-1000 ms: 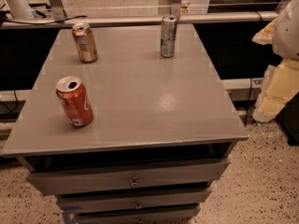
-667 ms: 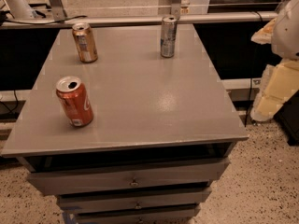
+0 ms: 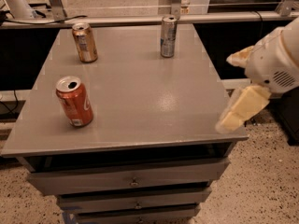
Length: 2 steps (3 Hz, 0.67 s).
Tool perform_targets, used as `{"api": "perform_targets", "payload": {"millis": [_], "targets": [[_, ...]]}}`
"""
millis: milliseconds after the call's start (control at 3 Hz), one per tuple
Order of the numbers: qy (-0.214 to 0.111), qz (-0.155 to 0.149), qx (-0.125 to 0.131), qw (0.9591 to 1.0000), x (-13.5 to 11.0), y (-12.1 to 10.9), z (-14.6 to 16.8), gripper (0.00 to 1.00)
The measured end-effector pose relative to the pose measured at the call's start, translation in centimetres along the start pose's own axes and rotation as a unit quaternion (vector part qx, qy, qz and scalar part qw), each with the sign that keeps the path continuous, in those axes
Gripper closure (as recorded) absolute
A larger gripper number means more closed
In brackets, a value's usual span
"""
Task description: Move coke can near redbull can
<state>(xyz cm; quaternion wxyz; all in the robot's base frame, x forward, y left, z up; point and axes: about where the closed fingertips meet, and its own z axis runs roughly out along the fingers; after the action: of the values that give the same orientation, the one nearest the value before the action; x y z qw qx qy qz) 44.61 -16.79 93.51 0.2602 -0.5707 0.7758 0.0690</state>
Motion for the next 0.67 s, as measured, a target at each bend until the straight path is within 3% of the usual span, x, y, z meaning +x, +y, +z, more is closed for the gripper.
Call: {"api": "perform_targets", "payload": {"millis": [333,667], "targets": [[-0.087,0.041,-0.028,0.9950,-1.6,2.0,5.2,0.00],[-0.174,0.074,-0.054,0.9804,-5.0,4.7,10.2,0.00]]}}
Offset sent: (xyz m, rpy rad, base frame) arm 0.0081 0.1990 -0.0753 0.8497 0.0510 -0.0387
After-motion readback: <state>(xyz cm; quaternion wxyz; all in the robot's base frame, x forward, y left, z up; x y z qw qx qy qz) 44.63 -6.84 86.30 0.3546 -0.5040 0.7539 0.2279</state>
